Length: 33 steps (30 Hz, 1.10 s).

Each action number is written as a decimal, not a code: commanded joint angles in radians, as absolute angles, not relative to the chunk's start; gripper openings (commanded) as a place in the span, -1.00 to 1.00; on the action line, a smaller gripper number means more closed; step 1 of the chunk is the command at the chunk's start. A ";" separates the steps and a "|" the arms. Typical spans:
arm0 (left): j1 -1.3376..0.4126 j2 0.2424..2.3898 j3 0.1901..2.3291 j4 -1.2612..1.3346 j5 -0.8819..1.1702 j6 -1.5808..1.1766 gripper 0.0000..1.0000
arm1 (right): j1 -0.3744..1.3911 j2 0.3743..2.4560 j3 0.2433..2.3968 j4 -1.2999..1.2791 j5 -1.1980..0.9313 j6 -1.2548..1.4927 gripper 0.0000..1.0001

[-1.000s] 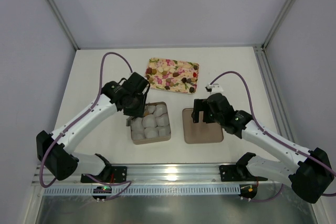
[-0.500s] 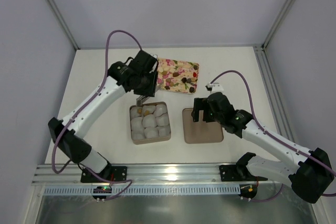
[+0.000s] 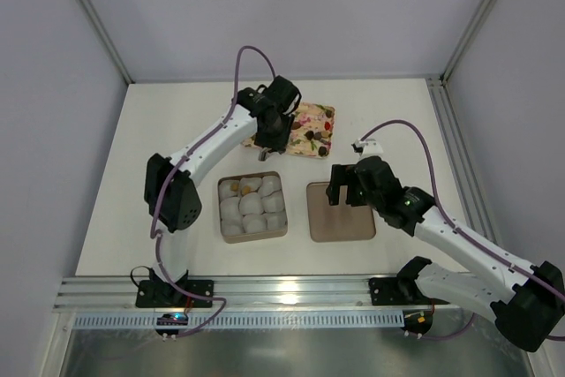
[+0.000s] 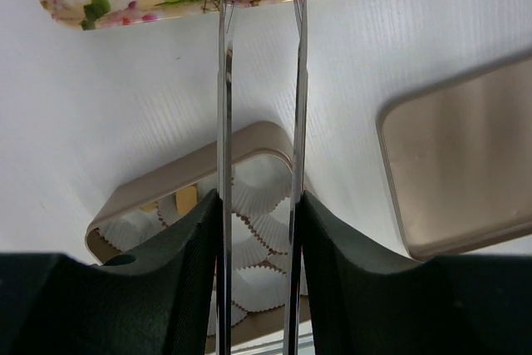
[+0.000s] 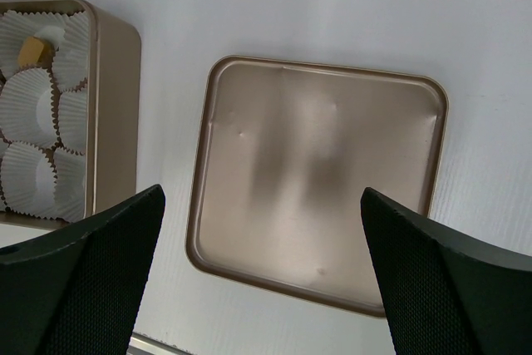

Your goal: Pack the chocolate

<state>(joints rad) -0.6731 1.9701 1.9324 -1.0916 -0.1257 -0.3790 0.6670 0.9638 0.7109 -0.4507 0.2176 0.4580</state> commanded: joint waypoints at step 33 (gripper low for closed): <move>-0.661 2.112 2.101 -1.083 -0.181 -0.301 -0.46 | 0.652 0.934 0.727 -0.453 0.238 0.446 1.00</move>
